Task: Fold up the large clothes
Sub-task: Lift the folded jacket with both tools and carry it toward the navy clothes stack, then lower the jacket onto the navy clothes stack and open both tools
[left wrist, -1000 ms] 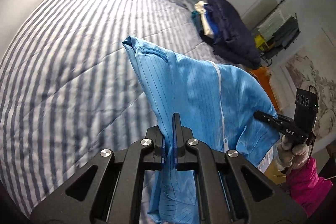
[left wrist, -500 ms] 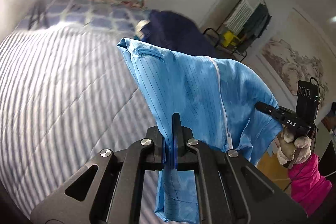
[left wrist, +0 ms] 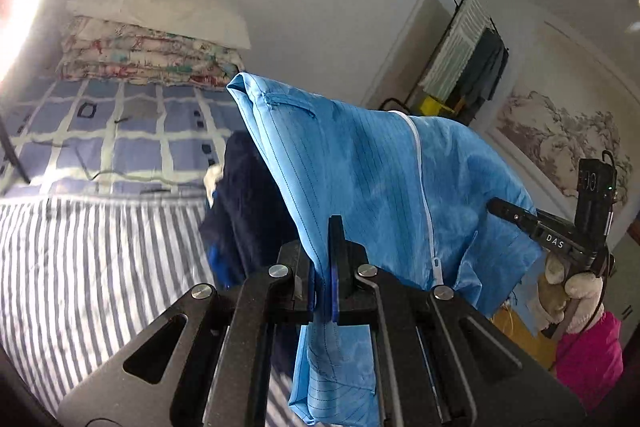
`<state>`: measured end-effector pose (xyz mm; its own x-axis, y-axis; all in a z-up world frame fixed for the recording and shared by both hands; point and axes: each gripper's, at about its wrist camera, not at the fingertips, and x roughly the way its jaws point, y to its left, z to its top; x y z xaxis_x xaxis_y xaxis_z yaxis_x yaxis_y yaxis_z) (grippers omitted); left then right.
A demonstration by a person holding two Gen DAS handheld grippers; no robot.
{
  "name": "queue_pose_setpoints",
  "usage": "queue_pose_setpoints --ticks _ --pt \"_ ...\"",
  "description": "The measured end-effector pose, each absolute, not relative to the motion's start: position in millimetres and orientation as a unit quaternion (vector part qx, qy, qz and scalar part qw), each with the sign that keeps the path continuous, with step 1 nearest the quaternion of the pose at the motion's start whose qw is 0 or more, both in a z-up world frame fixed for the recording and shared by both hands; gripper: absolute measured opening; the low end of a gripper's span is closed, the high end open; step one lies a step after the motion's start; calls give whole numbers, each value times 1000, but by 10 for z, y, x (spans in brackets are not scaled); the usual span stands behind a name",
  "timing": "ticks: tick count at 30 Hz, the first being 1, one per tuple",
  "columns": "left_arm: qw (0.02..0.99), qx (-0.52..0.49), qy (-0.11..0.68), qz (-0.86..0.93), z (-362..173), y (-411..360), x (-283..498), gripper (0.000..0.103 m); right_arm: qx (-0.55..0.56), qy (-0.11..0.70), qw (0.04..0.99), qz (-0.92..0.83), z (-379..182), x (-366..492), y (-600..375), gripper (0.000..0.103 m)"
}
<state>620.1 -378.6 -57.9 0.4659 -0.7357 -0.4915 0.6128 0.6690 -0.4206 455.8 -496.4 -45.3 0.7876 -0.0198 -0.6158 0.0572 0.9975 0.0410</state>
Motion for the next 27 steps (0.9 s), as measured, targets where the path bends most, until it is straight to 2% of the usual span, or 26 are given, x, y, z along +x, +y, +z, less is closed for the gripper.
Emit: queue_pose_setpoints --ticks 7,14,17,18,19,20,21,22,27 --pt "862 -105 325 -375 -717 -4068 6733 2 25 307 950 -42 -545 5167 -5189 3" --pt "872 -95 334 -345 -1026 -4332 7027 2 28 316 946 -63 -888 5503 -5341 3" --pt "882 -85 337 -320 -1165 -4416 7076 7 37 328 941 -77 -1086 5592 -5441 6" --pt "884 -82 341 -308 -1213 -4434 7101 11 37 335 937 -87 -1162 5659 -5462 11" --pt "886 -81 347 -298 -1252 -4441 7128 23 37 344 932 -104 -1234 5721 -5494 16" --pt "884 -80 357 -290 -1292 -4448 7162 30 36 353 927 -120 -1295 5774 -5525 28" --pt "884 -81 365 -281 -1319 -4439 7181 46 34 361 922 -140 -1350 5820 -5559 34" --pt "885 -81 367 -275 -1326 -4419 7186 58 33 363 919 -150 -1383 5845 -5588 34" --pt "892 -80 359 -264 -1204 -4267 7134 59 37 366 915 -165 -1381 5841 -5664 42"
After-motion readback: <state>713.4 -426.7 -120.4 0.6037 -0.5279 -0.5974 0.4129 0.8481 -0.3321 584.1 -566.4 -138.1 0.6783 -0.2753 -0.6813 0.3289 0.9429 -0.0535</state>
